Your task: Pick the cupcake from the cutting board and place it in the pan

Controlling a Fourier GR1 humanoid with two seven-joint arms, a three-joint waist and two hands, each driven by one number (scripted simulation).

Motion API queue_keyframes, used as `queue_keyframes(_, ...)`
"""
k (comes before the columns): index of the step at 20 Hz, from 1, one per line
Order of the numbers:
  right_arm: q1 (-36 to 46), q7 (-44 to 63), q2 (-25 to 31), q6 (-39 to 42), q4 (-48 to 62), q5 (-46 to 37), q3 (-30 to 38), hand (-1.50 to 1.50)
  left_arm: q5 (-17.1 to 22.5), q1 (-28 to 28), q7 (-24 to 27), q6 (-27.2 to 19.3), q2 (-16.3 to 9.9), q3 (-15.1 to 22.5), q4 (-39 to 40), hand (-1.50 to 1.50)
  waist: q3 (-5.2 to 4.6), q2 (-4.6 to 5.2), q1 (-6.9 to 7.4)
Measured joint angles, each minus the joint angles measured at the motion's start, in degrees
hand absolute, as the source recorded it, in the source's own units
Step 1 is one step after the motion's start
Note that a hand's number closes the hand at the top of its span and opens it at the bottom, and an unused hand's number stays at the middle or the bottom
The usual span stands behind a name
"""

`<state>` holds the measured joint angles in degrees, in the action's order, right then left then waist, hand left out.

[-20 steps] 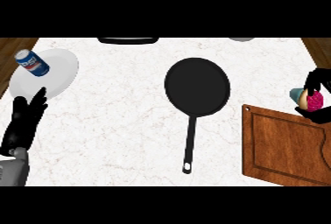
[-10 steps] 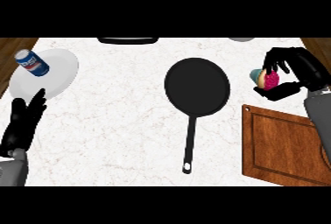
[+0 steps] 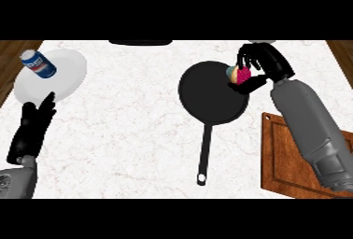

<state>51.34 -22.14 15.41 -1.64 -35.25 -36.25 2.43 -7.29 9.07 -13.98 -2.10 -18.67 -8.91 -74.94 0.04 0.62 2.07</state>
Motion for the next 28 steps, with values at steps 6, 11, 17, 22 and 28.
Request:
queue_keyframes(6,5.7,-0.7,-4.5,-5.4,12.8,-1.8,1.0,1.5,0.2,1.4,-0.2,0.6,-0.1,-0.3,0.5,0.0,0.02,0.41,0.79)
queue_keyframes(11,7.7,-2.2,-8.4,-8.7,19.5,-2.4,1.7,1.5,-0.5,1.7,0.1,0.4,0.5,0.4,0.1,0.0,0.05,0.82,1.6)
queue_keyframes(17,9.2,-2.4,-12.0,-7.6,24.7,-0.1,4.5,-1.5,-0.7,2.7,0.5,0.4,0.6,0.6,0.7,0.0,0.08,1.3,2.55)
queue_keyframes(22,8.6,-4.3,-14.0,-8.0,27.0,1.0,5.9,-1.5,-0.5,3.7,0.2,0.9,0.7,0.6,1.2,0.0,0.11,1.67,3.14)
queue_keyframes(28,8.3,-7.8,-15.1,-8.5,27.4,4.3,9.2,-1.5,-0.3,3.7,0.5,1.6,0.6,0.6,1.2,0.0,0.15,1.76,3.72)
